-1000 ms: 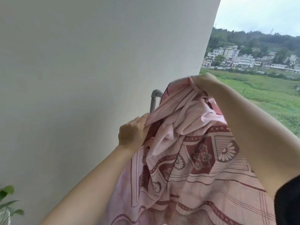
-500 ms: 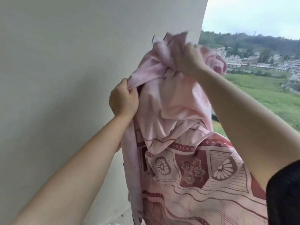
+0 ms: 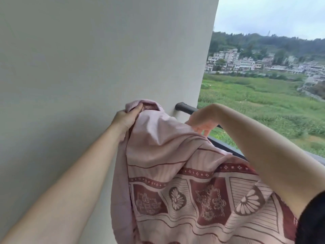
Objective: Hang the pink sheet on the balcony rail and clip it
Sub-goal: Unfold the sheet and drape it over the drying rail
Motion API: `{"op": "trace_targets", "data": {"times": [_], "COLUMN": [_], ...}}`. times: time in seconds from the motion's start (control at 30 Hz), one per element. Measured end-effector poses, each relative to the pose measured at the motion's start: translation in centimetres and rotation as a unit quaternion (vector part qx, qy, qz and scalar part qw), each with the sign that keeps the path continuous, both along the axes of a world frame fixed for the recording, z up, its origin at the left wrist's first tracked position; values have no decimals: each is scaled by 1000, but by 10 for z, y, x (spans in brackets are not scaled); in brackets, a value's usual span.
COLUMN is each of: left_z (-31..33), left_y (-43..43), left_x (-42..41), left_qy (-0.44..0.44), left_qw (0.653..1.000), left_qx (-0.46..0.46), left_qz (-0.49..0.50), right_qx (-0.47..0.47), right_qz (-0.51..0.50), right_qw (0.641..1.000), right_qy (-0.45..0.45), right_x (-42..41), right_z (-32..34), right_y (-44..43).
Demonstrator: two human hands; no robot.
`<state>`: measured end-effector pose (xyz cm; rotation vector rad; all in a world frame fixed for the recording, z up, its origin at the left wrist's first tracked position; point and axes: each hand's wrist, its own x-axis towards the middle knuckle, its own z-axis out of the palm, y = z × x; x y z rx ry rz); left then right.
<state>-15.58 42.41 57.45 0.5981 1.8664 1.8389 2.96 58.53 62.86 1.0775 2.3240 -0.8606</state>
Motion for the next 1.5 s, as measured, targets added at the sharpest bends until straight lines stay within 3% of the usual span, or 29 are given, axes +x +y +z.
{"op": "trace_targets", "data": {"times": [0.07, 0.13, 0.2, 0.27, 0.33, 0.37, 0.4, 0.43, 0.47, 0.53, 0.57, 0.6, 0.67, 0.83, 0.93, 1.07, 1.2, 1.33, 1.37, 1.4, 1.5], "left_z": [17, 39, 60, 78, 94, 97, 97, 94, 87, 62, 46, 31, 5, -28, -39, -34, -9, 14, 18, 22, 22], "left_y": [10, 17, 17, 8, -1, -2, 0, 4, 10, 21, 23, 23, 21, 22, 13, 14, 0, -18, -20, -20, -20], "left_x": [12, 21, 13, -7, -27, -34, -41, -46, -51, -64, -68, -66, -48, 18, 56, 64, 56, 62, 69, 76, 88], "left_qy": [7, -14, -45, -87, -69, -44, -18, 5, 30, 126, 180, 227, 290, 366, 412, 433, 421, 401, 399, 392, 320], "left_qw": [999, 993, 981, 952, 935, 935, 938, 945, 956, 977, 966, 936, 896, 928, 910, 901, 907, 913, 913, 916, 945], "left_qx": [46, 116, 189, 275, 302, 291, 271, 236, 188, 3, -128, -242, -318, -66, -28, 7, 8, 60, 67, 69, 29], "left_qz": [-9, -10, 26, 97, 171, 195, 218, 227, 223, 174, 136, 115, 109, 35, -49, -15, 23, 46, 43, 46, 65], "right_qx": [-15, 51, 255, 453, 522, 555, 565, 550, 523, 443, 400, 377, 376, 269, 241, 256, 408, 584, 595, 570, 402], "right_qz": [-12, -44, -68, -135, -236, -247, -247, -253, -249, -166, -105, -46, 19, -61, -50, -13, -36, -67, -64, -65, -153], "right_qw": [995, 989, 952, 850, 726, 679, 662, 677, 718, 854, 904, 924, 926, 950, 959, 962, 902, 777, 760, 766, 837], "right_qy": [95, 130, 151, 233, 382, 412, 426, 419, 386, 218, 114, 41, 30, 143, 139, 92, 134, 225, 255, 290, 338], "right_x": [-5, -9, -3, 12, 23, 23, 22, 16, 12, 8, 8, 10, 10, 16, 38, 81, 121, 167, 174, 180, 208], "right_z": [-10, -5, 6, 18, 29, 31, 33, 33, 33, 25, 19, 14, 8, 17, 22, 14, 16, 45, 47, 46, 34], "right_y": [-8, -5, 10, 31, 38, 40, 39, 39, 39, 34, 28, 22, 13, -9, -34, -73, -100, -141, -155, -169, -201]}}
